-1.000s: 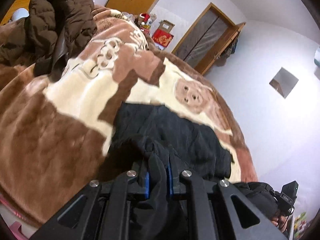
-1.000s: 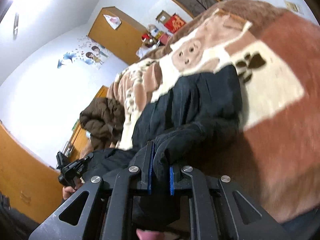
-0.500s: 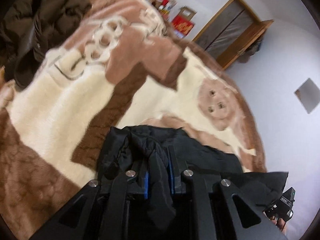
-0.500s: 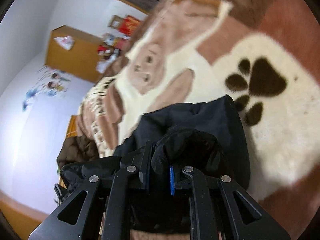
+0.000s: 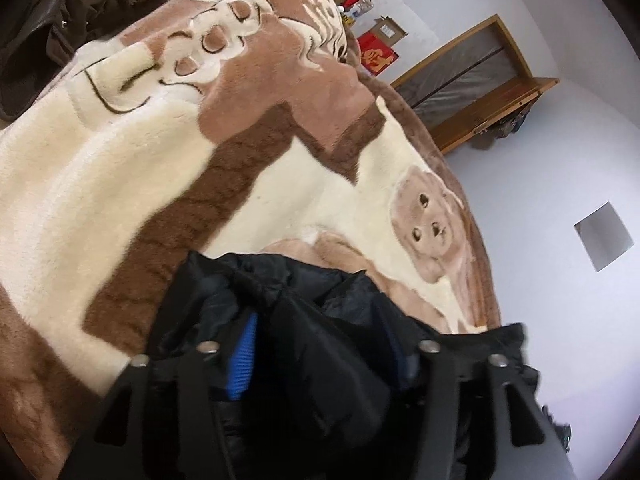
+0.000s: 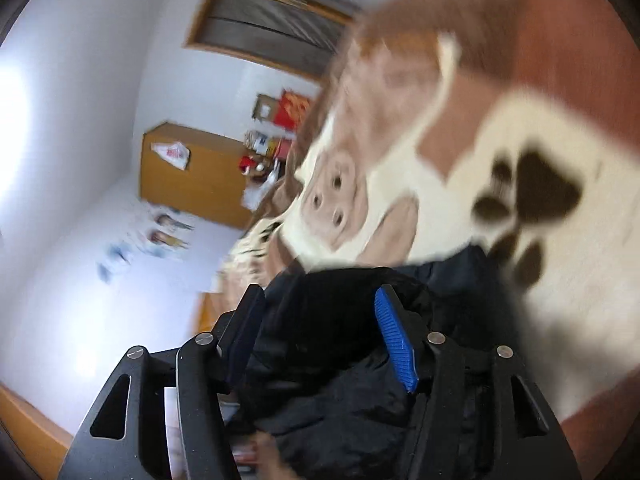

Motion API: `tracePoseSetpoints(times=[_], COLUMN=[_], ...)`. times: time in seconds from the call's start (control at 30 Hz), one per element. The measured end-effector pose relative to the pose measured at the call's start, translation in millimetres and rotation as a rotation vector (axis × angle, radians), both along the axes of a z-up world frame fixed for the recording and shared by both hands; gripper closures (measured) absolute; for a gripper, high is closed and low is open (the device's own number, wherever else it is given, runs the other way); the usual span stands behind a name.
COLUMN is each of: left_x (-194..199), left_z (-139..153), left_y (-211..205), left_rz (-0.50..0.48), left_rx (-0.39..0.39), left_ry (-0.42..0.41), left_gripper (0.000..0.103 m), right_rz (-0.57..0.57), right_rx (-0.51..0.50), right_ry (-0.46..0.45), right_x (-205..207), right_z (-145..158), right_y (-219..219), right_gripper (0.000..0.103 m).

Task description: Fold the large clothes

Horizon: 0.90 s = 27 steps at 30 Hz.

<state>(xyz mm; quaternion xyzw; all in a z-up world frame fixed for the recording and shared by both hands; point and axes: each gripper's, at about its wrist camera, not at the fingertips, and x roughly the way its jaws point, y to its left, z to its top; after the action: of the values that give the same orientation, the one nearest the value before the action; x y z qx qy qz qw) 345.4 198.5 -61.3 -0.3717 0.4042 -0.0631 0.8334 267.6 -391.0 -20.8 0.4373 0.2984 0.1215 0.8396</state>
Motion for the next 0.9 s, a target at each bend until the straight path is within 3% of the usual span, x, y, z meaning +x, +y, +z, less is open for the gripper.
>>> tracePoseSetpoints(times=[0.13,0.27,0.4,0.53,0.63,0.7,0.8,0.9], left_x=[-3,-13,-25,-28,-33,-37,-23,10], left_z=[26,58,79,64,50,45,31,7], left_y=[3,14,-2,-40,-83,-117,-148,-152], left_rz=[0.023,0.069,-0.022,-0.194,-0.355,-0.430,-0.442,-0.372], left_rx=[0.018,0.102,0.234,0.295,0.293,0.375,0.491,0.618], left_ry=[-0.071,-0.129,-0.169,-0.149,-0.160,-0.202,-0.206,-0.156], left_gripper=[0.022,0.021,0.019,0.019,0.019,0.019,0.019,0.019], right_rz=[0.130,0.193,0.165,0.140,0.191,0.280,0.340,0.322], right_rx=[-0.361,-0.570,-0.576,-0.588,-0.607,-0.664,-0.761,-0.841], right_ry=[0.029,0.143,0.114,0.101,0.041,-0.022,0.019,0.088], right_x=[10,38,35,26,13,8,28,69], right_z=[0,-33,-27,-18,-3,1,-18,-50], right_y=[57,85,80,74,93,122,155,159], right_gripper=[0.044,0.044,0.044,0.044,0.044,0.044,0.044,0.044])
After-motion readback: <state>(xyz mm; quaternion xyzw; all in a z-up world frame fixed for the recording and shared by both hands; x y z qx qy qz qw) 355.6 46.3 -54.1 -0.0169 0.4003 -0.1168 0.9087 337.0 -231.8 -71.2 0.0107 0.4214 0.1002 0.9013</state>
